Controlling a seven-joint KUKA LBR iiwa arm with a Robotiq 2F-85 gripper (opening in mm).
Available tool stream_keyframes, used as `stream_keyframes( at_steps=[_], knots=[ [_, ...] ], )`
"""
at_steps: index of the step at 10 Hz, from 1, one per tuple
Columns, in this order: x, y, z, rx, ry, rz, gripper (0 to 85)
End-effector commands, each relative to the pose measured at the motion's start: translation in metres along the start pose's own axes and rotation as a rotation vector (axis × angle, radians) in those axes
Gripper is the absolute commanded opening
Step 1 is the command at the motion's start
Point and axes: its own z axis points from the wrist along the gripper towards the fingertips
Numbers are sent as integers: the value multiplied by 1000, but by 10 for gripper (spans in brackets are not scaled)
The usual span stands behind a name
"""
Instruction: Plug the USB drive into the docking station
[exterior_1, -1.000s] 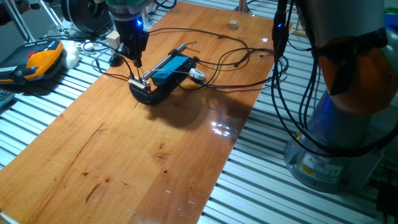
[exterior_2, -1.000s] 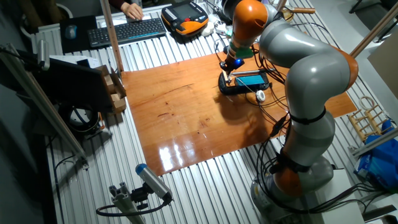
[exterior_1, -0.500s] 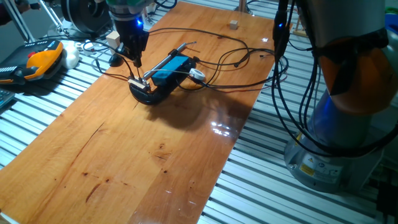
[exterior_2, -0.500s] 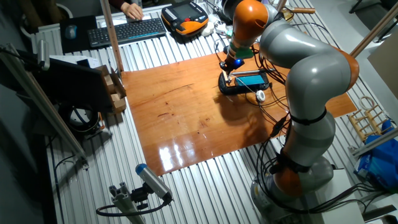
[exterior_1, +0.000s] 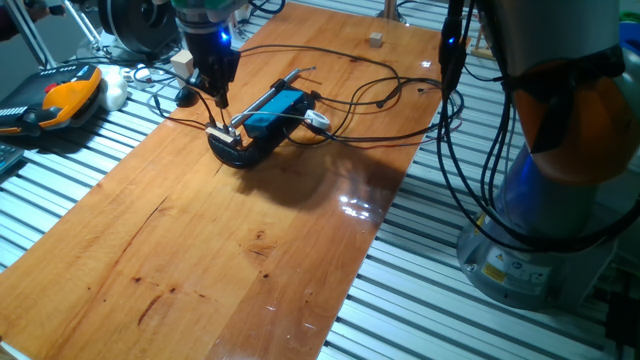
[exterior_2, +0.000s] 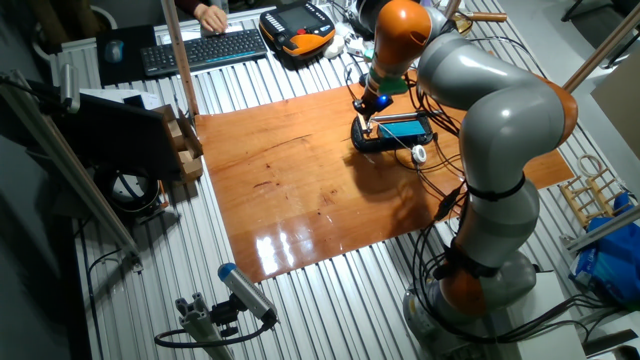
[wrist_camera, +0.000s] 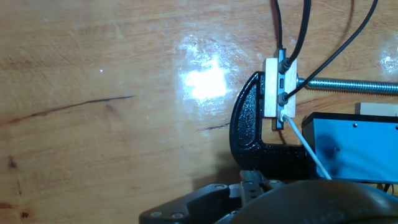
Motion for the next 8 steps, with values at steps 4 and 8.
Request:
stream_keyframes(
  at_steps=[4, 8],
  knots=[
    [2, 2, 3, 0, 0, 5, 0],
    [3, 2, 3, 0, 0, 9, 0]
  ],
)
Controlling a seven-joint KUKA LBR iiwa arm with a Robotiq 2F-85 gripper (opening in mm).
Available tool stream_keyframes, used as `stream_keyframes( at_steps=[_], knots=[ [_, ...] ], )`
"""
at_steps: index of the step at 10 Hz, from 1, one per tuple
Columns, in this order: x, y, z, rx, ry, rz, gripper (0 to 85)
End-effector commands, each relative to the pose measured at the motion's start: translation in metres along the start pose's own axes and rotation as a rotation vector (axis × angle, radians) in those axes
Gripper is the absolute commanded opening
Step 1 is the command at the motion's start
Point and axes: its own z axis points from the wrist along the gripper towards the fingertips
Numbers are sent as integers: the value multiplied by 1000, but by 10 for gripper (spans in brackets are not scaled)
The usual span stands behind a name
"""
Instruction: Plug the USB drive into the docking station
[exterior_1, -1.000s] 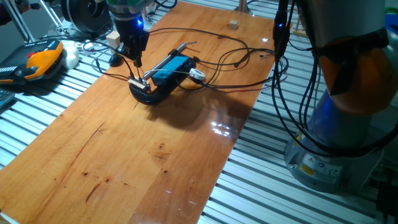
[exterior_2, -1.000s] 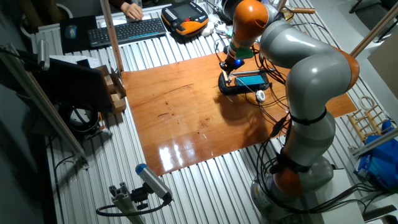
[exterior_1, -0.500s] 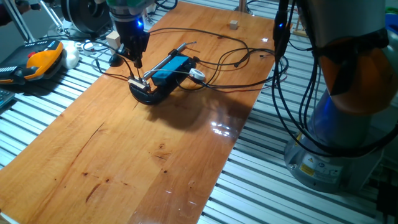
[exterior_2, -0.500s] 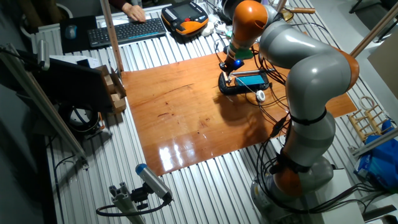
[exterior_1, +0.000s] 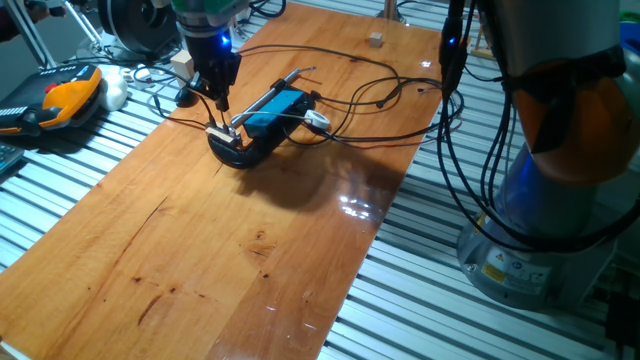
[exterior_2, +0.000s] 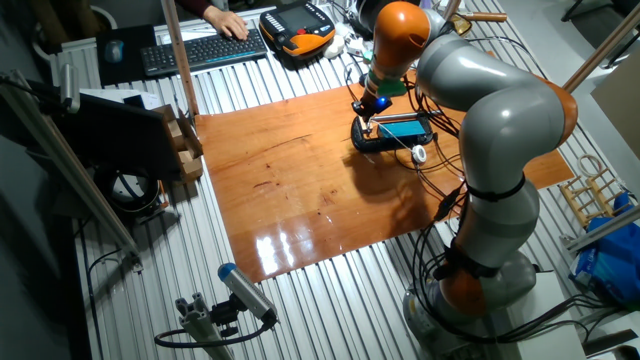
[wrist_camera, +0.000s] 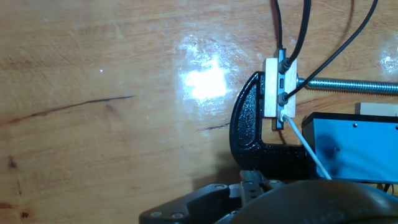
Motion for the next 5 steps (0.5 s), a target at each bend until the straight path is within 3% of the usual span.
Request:
stream_keyframes(
  at_steps=[1, 5],
  knots=[
    [0, 0, 0, 0, 0, 0, 0],
    [0, -1, 0, 2, 1, -8, 0]
  ],
)
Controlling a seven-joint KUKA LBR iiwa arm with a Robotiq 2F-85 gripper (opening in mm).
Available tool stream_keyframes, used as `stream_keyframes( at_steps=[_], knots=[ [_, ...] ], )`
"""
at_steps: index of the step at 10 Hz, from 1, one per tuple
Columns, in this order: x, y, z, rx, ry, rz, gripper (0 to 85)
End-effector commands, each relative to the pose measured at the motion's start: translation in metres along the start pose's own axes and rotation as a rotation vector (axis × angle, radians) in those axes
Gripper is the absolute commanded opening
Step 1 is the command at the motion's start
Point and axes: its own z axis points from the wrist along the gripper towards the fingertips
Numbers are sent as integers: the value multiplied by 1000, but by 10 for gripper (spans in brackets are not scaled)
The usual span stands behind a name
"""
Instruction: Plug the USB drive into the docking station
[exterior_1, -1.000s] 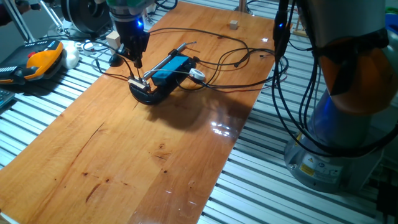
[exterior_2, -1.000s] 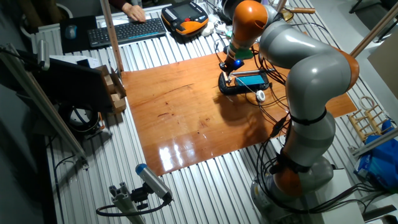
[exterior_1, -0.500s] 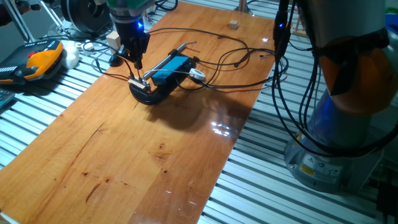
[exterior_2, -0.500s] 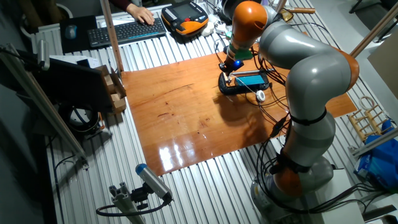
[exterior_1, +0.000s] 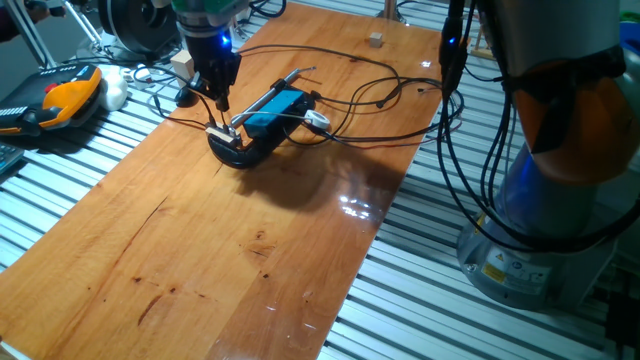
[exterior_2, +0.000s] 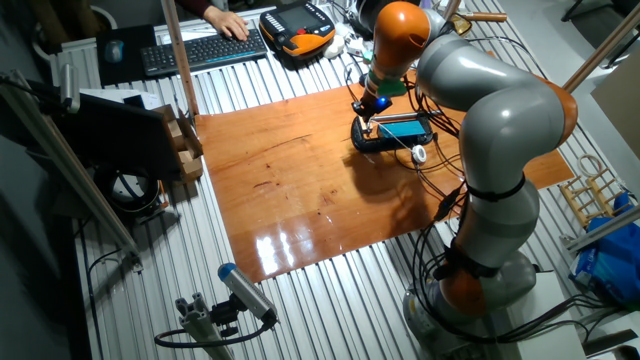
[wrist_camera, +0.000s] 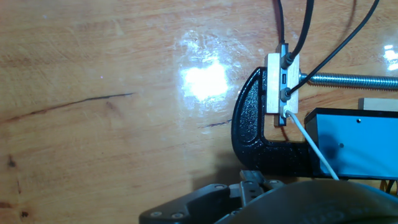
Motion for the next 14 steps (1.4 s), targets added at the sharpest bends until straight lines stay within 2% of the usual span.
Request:
stream_keyframes(
  at_steps=[1, 5, 14],
  knots=[
    [0, 0, 0, -1, 1, -2, 0],
    [1, 2, 1, 7, -10, 0, 0],
    [1, 2, 1, 4, -10, -2, 0]
  ],
)
